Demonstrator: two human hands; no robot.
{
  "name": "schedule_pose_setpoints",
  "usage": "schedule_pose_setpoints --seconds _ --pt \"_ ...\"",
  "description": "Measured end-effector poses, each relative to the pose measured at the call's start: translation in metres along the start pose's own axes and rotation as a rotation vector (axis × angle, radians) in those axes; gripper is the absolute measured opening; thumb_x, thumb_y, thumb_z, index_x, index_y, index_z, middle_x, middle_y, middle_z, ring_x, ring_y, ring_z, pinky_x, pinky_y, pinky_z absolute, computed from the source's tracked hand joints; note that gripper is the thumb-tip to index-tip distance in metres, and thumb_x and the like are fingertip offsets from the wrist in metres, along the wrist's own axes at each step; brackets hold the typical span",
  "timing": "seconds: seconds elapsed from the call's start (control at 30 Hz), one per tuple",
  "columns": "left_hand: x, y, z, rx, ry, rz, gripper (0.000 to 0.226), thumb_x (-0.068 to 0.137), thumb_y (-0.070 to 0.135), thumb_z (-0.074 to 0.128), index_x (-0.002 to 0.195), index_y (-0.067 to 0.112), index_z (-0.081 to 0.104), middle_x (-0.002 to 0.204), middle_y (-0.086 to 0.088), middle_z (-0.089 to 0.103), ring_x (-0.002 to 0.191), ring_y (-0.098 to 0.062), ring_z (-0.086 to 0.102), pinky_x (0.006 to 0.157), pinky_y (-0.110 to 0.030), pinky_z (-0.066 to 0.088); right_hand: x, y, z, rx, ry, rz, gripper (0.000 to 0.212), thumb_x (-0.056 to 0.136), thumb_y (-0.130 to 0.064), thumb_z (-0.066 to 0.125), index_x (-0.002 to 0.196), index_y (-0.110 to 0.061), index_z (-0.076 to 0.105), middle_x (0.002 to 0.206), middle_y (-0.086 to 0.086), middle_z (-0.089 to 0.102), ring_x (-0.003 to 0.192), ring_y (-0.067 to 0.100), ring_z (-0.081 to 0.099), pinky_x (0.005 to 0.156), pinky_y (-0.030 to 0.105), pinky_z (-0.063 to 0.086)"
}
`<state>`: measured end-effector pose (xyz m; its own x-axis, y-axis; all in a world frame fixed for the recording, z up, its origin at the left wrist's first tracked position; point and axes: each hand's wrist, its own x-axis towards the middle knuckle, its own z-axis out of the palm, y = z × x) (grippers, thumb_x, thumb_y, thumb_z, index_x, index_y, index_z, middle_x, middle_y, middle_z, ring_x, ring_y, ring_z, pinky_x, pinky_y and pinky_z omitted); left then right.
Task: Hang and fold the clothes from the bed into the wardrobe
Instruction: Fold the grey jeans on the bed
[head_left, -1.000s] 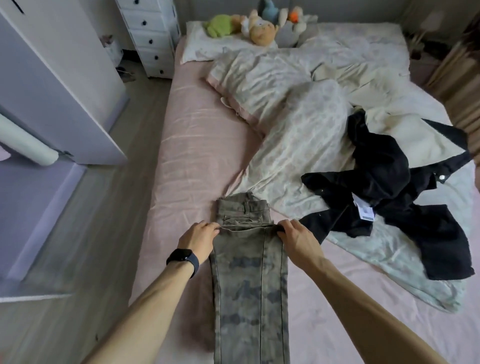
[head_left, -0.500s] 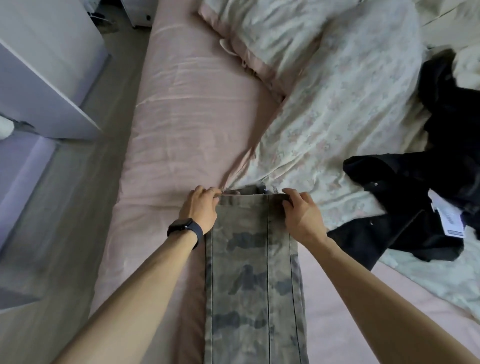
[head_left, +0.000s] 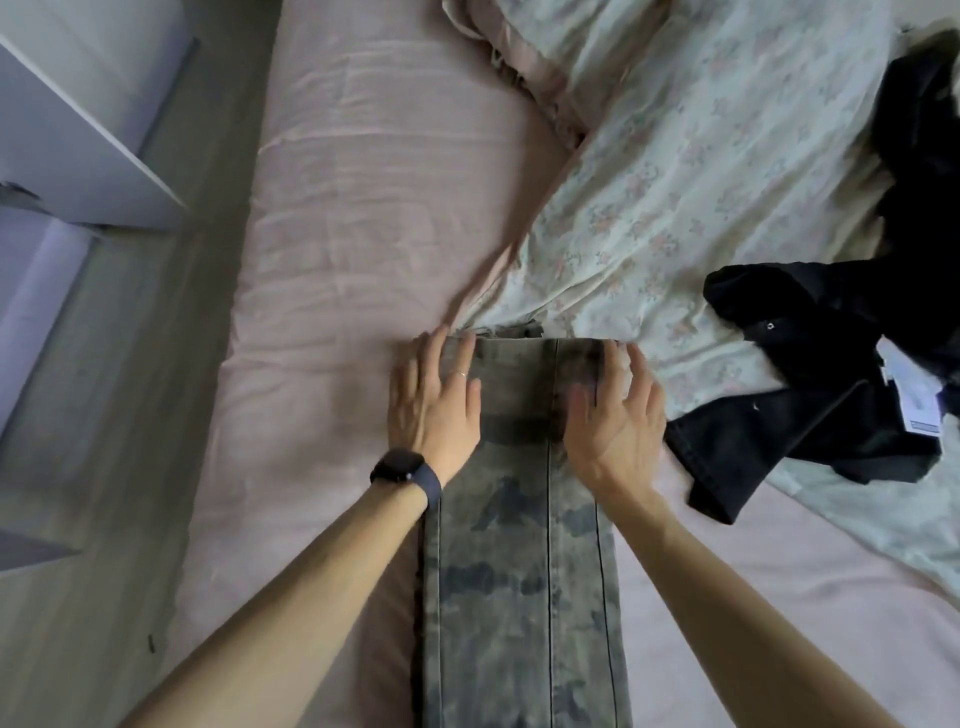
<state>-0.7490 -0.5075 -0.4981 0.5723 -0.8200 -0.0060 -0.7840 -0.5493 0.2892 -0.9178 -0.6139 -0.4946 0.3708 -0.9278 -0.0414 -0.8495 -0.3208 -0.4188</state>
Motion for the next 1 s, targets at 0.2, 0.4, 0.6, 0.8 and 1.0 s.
schedule_pose_setpoints --seconds 0.2,0.4,0.6,0.8,1.0 --pt "-0.118 0.031 0.04 0.047 -0.162 0.066 0.06 0.098 0.043 0.034 0.155 0.027 0.034 0.166 0.0 0.017 0.154 -0.024 0.012 0.121 -0.053 0.014 -0.102 0.016 0.028 -0.176 -0.216 -0.325 0.062 0.101 -0.04 0.035 0.16 -0.032 0.017 0.169 0.001 0.004 0.156 0.02 0.002 0.121 0.054 0.015" --pt "-0.082 -0.013 0.064 0.201 -0.234 0.13 0.055 0.103 0.049 0.029 0.155 0.048 0.013 0.167 0.008 0.003 0.154 -0.018 0.003 0.12 -0.056 0.003 -0.049 0.039 0.048 -0.314 -0.308 -0.102 0.06 0.105 -0.051 0.02 0.159 -0.04 -0.005 0.167 -0.007 -0.014 0.153 0.015 -0.016 0.122 0.057 -0.008" --pt "-0.167 0.018 0.028 0.052 -0.2 0.031 0.064 0.101 0.045 0.035 0.159 0.023 0.02 0.168 -0.004 0.006 0.155 -0.022 0.0 0.122 -0.055 0.006 -0.148 0.04 0.003 -0.259 -0.245 -0.087 0.062 0.104 -0.041 0.027 0.161 -0.024 0.008 0.169 0.004 0.0 0.155 0.02 -0.006 0.122 0.059 0.001" --pt "-0.284 0.042 0.022 0.056 -0.264 0.107 0.06 0.098 0.043 0.037 0.154 0.024 0.036 0.165 0.002 0.02 0.151 -0.017 0.021 0.118 -0.051 0.019 -0.286 0.06 -0.008 -0.204 -0.355 -0.214 0.057 0.104 -0.041 0.027 0.159 -0.025 0.026 0.167 0.003 0.017 0.155 0.02 0.01 0.121 0.053 0.007" --pt "-0.28 0.008 0.04 0.128 -0.376 0.14 0.058 0.1 0.044 0.033 0.156 0.033 0.026 0.165 0.007 0.015 0.151 -0.012 0.022 0.119 -0.042 0.019 -0.275 0.094 0.004 -0.323 -0.467 -0.143 0.058 0.103 -0.043 0.023 0.157 -0.024 0.027 0.165 -0.008 0.018 0.153 0.023 0.021 0.12 0.059 0.02"
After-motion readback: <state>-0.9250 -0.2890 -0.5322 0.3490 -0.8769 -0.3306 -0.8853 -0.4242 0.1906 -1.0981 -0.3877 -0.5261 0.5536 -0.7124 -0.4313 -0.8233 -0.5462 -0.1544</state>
